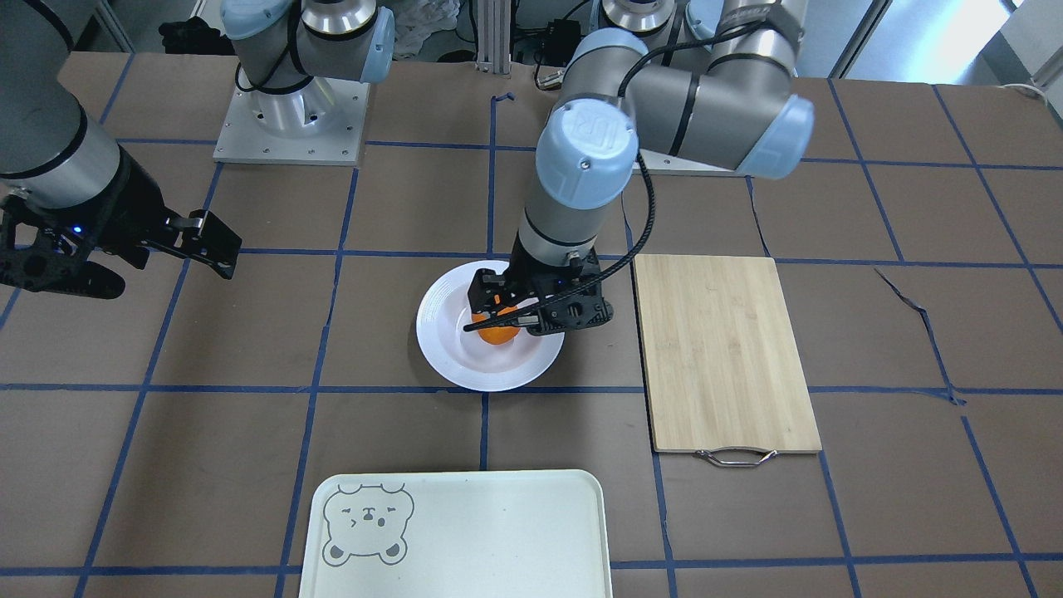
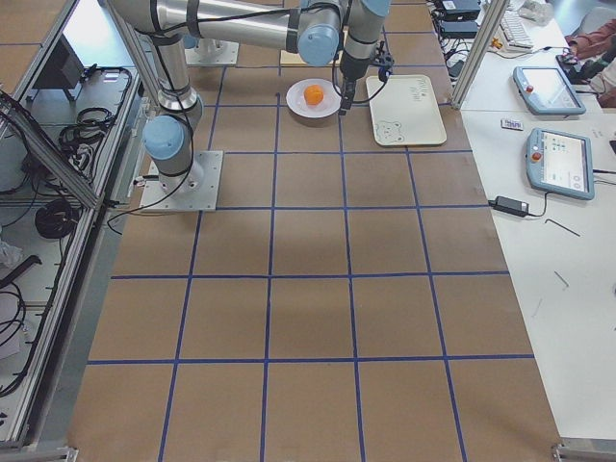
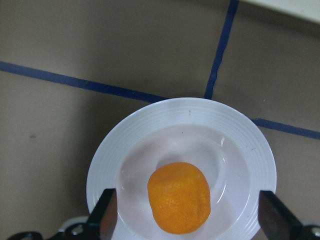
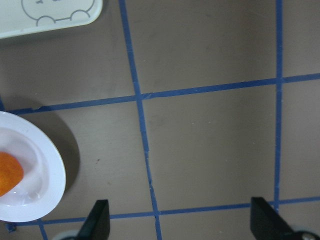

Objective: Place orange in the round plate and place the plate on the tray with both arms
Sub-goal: 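Raise the left gripper back to rest while the right gripper reaches toward the plate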

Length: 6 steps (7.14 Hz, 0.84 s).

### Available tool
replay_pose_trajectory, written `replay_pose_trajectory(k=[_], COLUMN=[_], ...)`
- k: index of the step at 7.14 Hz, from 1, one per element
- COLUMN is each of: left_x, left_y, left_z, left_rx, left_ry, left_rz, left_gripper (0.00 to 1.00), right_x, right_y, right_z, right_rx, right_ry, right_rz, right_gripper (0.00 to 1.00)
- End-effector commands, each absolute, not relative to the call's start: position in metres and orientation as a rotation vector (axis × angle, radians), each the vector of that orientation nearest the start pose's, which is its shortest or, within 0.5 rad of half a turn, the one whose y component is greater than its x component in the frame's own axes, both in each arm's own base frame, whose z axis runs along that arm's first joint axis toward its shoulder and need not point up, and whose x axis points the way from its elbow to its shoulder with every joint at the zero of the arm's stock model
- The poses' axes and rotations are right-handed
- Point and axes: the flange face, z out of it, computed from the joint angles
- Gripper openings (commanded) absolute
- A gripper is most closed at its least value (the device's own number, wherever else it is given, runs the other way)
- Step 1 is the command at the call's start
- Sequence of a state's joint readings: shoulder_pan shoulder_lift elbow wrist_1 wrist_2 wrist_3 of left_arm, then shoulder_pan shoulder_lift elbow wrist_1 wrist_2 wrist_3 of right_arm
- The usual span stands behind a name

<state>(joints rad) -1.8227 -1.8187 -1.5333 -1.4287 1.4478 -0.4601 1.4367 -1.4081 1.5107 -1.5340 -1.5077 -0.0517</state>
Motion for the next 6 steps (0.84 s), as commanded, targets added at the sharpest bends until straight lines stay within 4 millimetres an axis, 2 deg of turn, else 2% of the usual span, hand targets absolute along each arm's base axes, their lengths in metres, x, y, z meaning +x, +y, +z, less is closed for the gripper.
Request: replay_pose_trajectory(k=[1,2,3,4,5,6], left_x=[-0.267,-0.263,-0.254,-0.245,-0.225,-0.185], left_y=[-0.503,-0.488,-0.469,-0.458,-0.462,-0.476], left_z=[0.491,0.515,0.522,0.522,0.524,0.526], left_rx=[-0.255,-0.251,-0.267,-0.278,-0.169,0.012], left_ry=[3.246,3.258,3.239,3.226,3.210,3.088], left_rz=[0.069,-0.004,0.031,0.063,0.030,-0.031], left_gripper=[1.00,1.00,1.00,1.00,1.00,1.00], right_x=[0.080,0.087,0.097,0.107,0.115,0.124], right_y=[-0.584,-0.583,-0.572,-0.556,-0.544,-0.536], right_z=[0.368,0.342,0.305,0.270,0.245,0.216], right_rx=[-0.035,-0.046,-0.043,-0.036,-0.053,-0.049], right_ry=[2.875,2.855,2.766,2.693,2.622,2.558], right_rz=[0.164,0.114,0.081,0.051,-0.026,-0.047], right_gripper=[1.00,0.98,0.99,1.00,1.00,1.00])
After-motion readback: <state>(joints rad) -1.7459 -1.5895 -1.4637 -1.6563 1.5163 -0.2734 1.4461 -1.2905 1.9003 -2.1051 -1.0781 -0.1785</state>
